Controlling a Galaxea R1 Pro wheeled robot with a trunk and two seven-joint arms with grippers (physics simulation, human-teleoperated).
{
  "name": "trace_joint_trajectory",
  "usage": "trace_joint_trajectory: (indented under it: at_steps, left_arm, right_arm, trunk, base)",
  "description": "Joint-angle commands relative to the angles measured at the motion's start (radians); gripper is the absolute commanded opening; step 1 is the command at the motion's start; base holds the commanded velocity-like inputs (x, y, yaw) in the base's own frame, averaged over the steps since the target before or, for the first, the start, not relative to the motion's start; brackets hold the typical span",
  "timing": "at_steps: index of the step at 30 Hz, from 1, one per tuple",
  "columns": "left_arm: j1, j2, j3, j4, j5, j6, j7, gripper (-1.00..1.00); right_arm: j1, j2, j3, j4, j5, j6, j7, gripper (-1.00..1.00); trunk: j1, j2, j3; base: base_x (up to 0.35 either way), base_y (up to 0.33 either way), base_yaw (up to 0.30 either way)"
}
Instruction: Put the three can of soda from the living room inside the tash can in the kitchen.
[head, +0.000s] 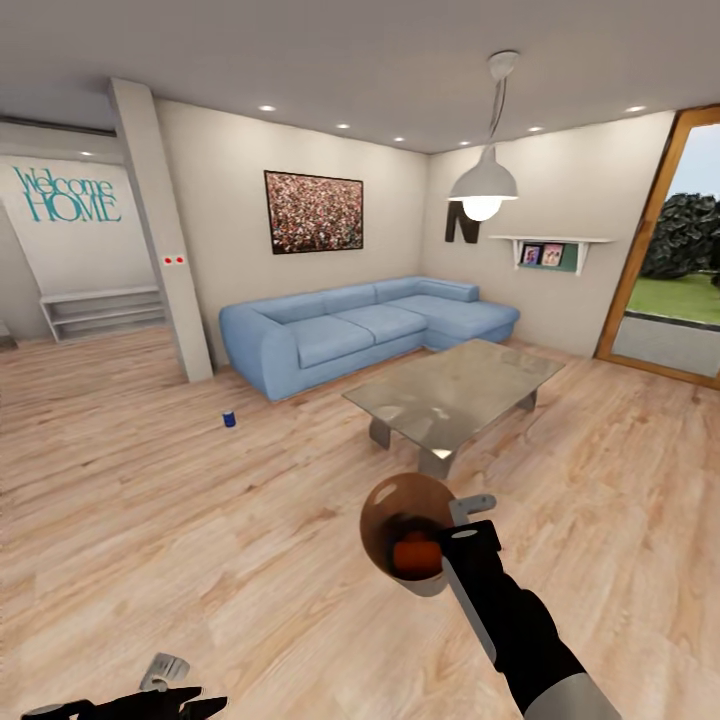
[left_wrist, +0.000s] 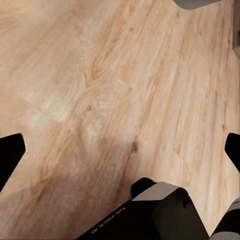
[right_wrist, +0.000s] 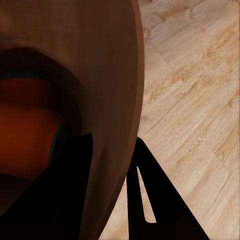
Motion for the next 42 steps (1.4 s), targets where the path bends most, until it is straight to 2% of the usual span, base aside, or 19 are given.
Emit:
trace_joint_trajectory:
  at_steps: [1,13,25,42]
  left_arm:
    - [0.0,0.0,0.0,0.0,0.0,0.0,0.0,1.0]
    - [0.0,0.0,-0.001,-0.001,0.0,0.0,0.0,1.0]
    - [0.0,0.0,-0.002,-0.001,0.0,0.0,0.0,1.0]
    - [0.0,0.0,-0.002,-0.001,0.0,0.0,0.0,1.0]
  right_arm:
    - [-0.001,0.0,0.0,-0.001,0.017,0.001,0.002,-1.0]
    - [-0.001,0.0,0.0,-0.001,0.017,0.001,0.002,-1.0]
    - [-0.001,0.0,0.001,-0.001,0.017,0.001,0.002,-1.0]
    - [-0.001,0.0,0.002,-0.001,0.017,0.001,0.002,-1.0]
  trunk:
    - [0.0,0.0,0.0]
    - [0.0,0.0,0.0]
    - [0.0,0.0,0.0]
    - [0.0,0.0,0.0]
  base:
    - [0.079,0.31,0.0]
    - [0.079,0.31,0.016]
    - [0.107,0.31,0.203]
    - [0.218,0.295,0.033]
